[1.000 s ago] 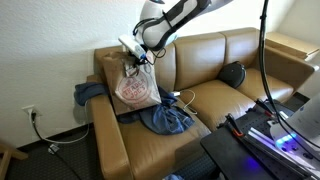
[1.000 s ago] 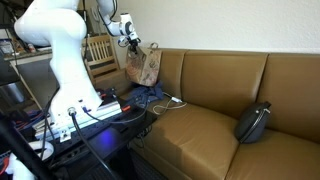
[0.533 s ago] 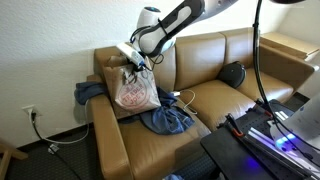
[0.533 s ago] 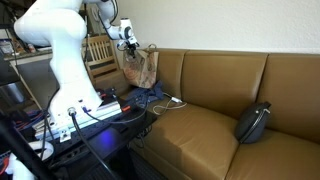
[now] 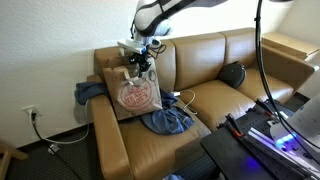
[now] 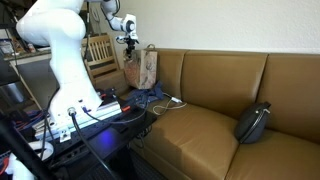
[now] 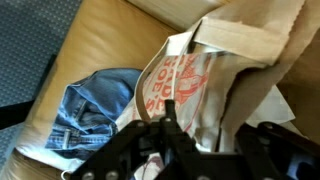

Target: Put the towel into the brown paper bag and put it on top of the jeans on the couch

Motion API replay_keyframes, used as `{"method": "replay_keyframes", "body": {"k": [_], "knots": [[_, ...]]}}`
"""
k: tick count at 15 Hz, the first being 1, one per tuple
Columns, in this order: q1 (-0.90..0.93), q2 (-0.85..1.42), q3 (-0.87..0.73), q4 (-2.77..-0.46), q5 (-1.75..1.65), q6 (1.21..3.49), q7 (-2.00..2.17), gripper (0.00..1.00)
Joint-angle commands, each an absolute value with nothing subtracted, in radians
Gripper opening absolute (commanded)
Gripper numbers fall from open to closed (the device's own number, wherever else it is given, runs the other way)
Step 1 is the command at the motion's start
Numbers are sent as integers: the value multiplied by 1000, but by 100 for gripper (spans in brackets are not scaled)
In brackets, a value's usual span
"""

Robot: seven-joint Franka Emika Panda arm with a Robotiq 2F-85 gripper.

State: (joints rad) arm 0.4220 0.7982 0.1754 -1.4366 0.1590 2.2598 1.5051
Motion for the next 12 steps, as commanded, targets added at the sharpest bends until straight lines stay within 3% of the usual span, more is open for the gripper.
{"method": "replay_keyframes", "body": {"k": [1,5,9,10,12], "knots": [[379,719,195,-1404,203,2010,1467,70],[334,575,203,-1388,255,1759,1461,98],[281,404,188,-1431,364,1787,1475,100],[319,485,182,-1358,314,1764,1496,100],[296,427,182,-1371,338,1764,1495,100]]}}
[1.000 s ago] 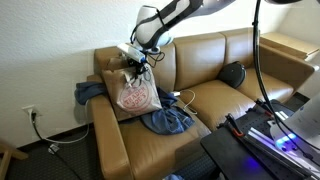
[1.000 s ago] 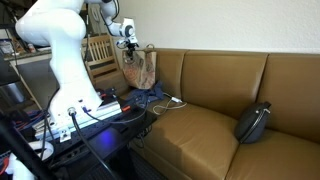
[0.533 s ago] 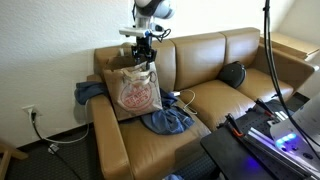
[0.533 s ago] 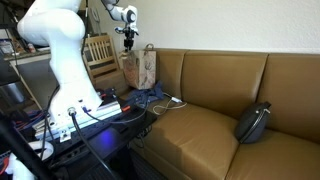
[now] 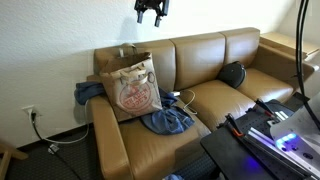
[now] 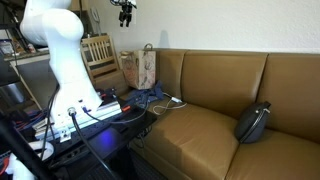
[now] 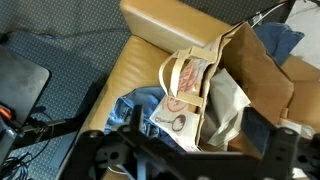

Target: Put the towel into the brown paper bag and put it on top of the jeans on the couch

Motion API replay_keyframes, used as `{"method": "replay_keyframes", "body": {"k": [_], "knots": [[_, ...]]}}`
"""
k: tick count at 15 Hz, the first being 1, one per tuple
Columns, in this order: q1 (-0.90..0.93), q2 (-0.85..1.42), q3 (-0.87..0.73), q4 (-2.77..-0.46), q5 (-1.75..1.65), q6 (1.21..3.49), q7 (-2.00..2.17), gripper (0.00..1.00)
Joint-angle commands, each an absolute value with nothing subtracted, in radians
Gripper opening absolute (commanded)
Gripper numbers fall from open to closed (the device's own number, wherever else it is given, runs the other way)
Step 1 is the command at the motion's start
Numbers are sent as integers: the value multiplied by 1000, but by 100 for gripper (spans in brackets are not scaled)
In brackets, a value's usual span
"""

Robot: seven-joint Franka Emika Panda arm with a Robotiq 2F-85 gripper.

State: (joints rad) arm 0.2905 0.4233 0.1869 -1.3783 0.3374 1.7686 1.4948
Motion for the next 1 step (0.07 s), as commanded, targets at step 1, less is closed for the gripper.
{"method": "replay_keyframes", "body": {"k": [1], "knots": [[291,416,182,-1379,342,1764,1495,100]]}}
